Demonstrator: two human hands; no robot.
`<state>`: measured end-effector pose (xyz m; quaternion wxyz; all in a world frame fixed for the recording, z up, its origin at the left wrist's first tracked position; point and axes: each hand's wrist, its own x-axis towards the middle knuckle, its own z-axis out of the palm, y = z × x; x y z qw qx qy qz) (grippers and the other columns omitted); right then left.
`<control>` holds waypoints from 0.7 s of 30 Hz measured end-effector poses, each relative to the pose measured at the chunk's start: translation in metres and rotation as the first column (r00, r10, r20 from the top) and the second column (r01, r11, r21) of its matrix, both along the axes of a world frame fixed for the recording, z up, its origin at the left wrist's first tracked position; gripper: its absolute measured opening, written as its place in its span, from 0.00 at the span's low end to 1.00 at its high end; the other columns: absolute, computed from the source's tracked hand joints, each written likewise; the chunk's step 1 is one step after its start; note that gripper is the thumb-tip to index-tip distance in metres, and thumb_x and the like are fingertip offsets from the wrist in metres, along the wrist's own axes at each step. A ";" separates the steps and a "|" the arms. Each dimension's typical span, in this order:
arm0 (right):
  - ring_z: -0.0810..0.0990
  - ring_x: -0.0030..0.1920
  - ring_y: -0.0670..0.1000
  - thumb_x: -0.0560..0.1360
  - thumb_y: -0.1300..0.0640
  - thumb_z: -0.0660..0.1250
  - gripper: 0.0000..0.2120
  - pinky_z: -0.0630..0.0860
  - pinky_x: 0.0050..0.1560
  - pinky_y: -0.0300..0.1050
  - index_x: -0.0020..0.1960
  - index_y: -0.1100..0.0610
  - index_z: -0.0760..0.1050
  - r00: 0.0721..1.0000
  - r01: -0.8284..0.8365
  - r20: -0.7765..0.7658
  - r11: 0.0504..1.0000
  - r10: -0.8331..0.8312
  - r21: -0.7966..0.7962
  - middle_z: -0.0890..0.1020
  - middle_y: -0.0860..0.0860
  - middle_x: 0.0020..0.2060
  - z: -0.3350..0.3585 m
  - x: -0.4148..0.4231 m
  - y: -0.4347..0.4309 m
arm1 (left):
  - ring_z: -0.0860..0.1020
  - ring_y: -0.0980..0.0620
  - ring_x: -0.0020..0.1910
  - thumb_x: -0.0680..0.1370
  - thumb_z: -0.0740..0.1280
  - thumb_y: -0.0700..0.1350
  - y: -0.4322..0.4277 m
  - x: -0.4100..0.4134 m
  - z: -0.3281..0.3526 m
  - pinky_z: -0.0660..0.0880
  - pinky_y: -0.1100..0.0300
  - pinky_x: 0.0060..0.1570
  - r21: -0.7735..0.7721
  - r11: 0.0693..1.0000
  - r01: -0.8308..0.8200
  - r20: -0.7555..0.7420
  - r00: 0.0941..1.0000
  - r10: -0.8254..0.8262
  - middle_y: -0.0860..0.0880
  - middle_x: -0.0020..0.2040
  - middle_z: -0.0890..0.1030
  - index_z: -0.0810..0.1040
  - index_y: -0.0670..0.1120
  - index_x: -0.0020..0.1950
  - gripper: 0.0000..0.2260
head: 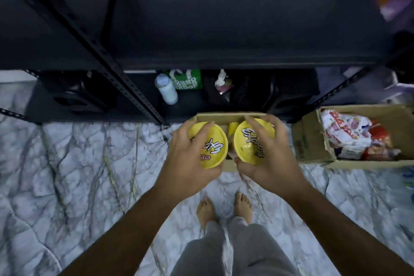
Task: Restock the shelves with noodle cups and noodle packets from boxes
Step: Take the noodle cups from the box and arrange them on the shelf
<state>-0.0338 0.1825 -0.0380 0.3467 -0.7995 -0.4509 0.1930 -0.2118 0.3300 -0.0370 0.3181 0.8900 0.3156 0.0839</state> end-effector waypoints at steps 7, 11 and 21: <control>0.65 0.73 0.43 0.64 0.29 0.74 0.35 0.63 0.68 0.34 0.64 0.46 0.73 0.992 0.055 0.094 0.963 -0.082 0.265 0.66 0.44 0.77 0.134 0.001 0.023 | 0.64 0.56 0.75 0.67 0.75 0.66 0.037 0.001 0.143 0.70 0.59 0.69 0.037 0.999 -0.008 0.308 0.951 -0.004 0.60 0.74 0.60 0.69 0.59 0.76 0.39; 0.69 0.72 0.45 0.66 0.36 0.75 0.29 0.61 0.69 0.30 0.63 0.48 0.78 0.977 -0.016 0.204 0.925 -0.067 0.381 0.69 0.47 0.77 0.200 0.005 0.039 | 0.69 0.56 0.73 0.67 0.83 0.56 0.055 0.006 0.212 0.66 0.70 0.66 0.083 0.997 -0.012 0.446 0.895 -0.026 0.56 0.71 0.69 0.74 0.56 0.72 0.35; 0.68 0.73 0.43 0.66 0.33 0.72 0.27 0.72 0.70 0.53 0.63 0.41 0.81 0.952 -0.080 0.287 0.819 -0.106 0.569 0.71 0.40 0.74 0.344 0.027 0.083 | 0.77 0.51 0.65 0.68 0.77 0.63 0.105 0.024 0.346 0.76 0.47 0.62 0.210 0.977 -0.047 0.641 0.760 -0.102 0.59 0.62 0.78 0.83 0.59 0.58 0.20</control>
